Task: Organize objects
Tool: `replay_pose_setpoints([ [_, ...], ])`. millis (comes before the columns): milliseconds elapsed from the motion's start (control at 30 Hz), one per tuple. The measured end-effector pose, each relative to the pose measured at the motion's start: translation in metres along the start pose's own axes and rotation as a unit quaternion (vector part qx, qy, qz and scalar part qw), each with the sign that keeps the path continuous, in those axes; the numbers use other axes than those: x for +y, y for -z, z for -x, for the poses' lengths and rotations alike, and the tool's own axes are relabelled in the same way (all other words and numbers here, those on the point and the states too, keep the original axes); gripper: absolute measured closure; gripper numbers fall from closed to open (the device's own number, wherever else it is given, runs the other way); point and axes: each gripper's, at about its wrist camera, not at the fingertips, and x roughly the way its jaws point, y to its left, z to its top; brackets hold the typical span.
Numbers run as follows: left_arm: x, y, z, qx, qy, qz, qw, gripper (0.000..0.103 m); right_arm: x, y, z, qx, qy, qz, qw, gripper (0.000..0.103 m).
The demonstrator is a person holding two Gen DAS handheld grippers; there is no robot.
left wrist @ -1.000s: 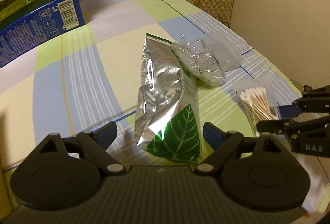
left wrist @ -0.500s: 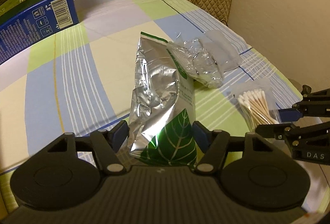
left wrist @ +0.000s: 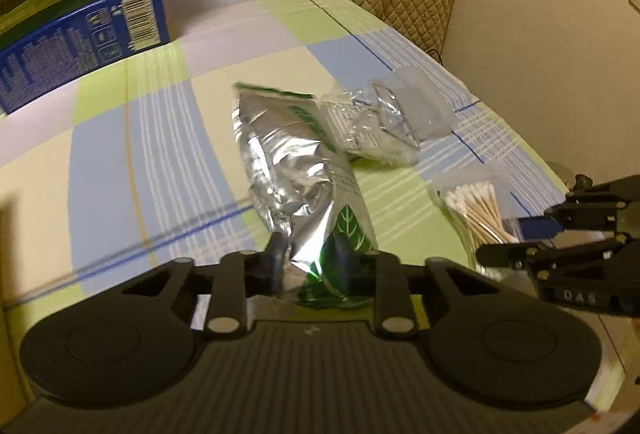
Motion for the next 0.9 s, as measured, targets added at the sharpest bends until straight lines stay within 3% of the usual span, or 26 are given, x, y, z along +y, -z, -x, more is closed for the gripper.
replay_pose_setpoints([
  [133,0.002,0.021,0.015,0.005,0.000,0.015,0.9999,0.088,0.006,0.004,0.003,0.007,-0.006,0.007,1.000,0.079],
  [200,0.003,0.030,0.022,0.007,0.001,0.017,0.9998,0.101,0.008,0.006,0.004,0.009,-0.008,0.011,1.000,0.079],
  [333,0.008,0.037,0.036,0.000,-0.006,0.032,0.9995,0.099,0.009,0.007,0.007,0.008,-0.010,0.009,1.000,0.079],
  [567,0.022,0.023,0.029,-0.016,0.022,0.096,0.9950,0.036,0.009,0.000,0.006,0.001,-0.009,0.008,1.000,0.079],
  [900,0.015,-0.001,-0.020,-0.004,-0.001,0.114,0.9934,0.034,0.006,-0.006,-0.003,-0.002,-0.006,0.010,1.000,0.079],
])
